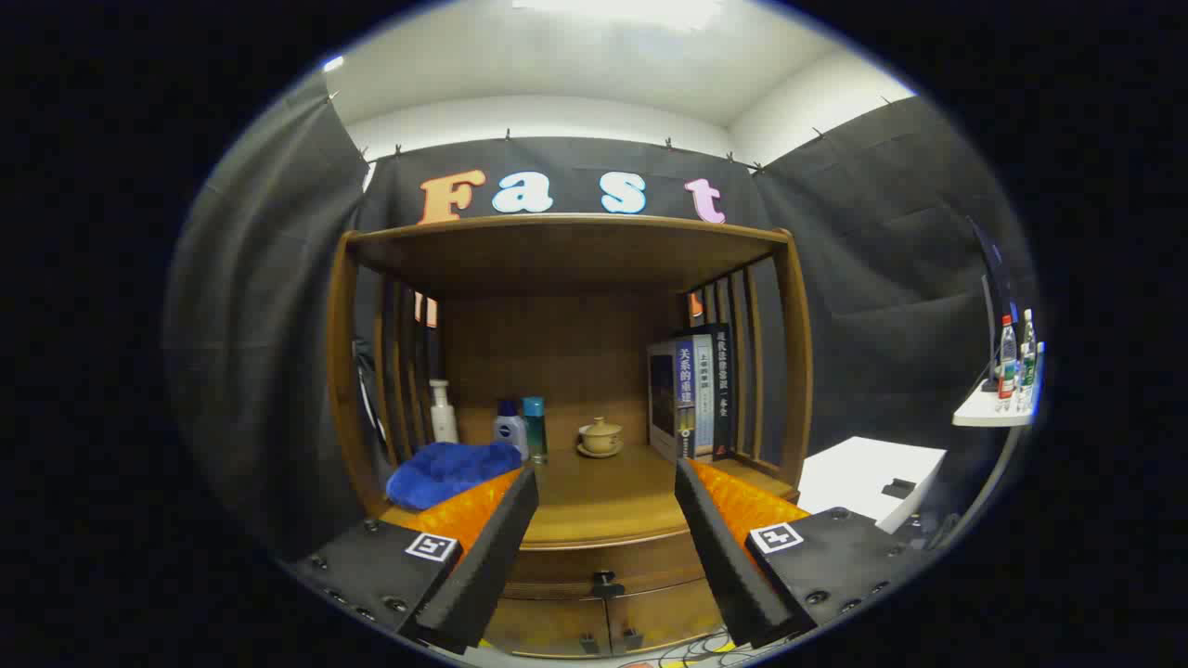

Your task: Pull open the drawer, take out the items inside it, and place them on the countertop above the cabinet.

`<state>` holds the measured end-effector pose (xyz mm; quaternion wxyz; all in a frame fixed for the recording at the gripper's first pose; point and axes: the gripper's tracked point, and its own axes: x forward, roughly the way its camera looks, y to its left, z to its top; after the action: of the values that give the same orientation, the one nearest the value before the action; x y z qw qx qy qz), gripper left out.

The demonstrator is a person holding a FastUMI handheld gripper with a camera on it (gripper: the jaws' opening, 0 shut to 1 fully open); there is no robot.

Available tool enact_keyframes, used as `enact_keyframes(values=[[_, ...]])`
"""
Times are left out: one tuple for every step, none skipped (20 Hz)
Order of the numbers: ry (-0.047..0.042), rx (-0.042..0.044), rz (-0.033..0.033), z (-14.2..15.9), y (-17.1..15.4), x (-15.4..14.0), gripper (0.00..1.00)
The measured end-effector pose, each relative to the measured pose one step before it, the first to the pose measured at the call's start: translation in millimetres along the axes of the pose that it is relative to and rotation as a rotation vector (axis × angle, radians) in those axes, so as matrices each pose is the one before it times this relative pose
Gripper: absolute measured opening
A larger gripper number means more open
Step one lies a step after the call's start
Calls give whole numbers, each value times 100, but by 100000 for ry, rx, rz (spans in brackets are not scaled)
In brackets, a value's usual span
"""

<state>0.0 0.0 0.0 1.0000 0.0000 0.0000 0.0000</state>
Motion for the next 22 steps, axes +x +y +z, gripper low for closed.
enact_keyframes(values=[[-1076, -512, 838, 91, 365, 24, 98], [-357, 873, 1555, -93, 543, -55, 98], [366, 1507, 2273, -116, 448, -106, 98], [846, 1831, 1902, -183, 331, -53, 98], [715, 1680, 1314, -23, 4, -160, 98], [263, 1617, 569, -43, -75, -85, 98], [104, 1530, 266, 142, -148, -45, 98], [236, 1429, 16, 39, -208, -89, 98], [248, 1428, 54, 88, -191, 3, 98], [106, 1401, 302, 111, -65, -6, 98], [64, 1248, 308, 69, -76, -47, 98], [174, 929, 296, 29, -71, -40, 98], [214, 567, 109, -45, -152, 1, 98], [587, 277, -276, -129, -184, 62, 98], [640, 188, -210, -240, -198, 4, 98], [489, 346, -27, -144, -53, 58, 98], [327, 148, -8, -203, -175, 76, 98], [336, 888, 82, -200, -68, 70, 98], [692, 1122, -84, -298, -8, 18, 98], [1066, 955, -379, -389, -157, 55, 98], [538, 386, -54, -270, -108, 74, 98], [-121, -218, 212, -57, -63, 108, 98]])
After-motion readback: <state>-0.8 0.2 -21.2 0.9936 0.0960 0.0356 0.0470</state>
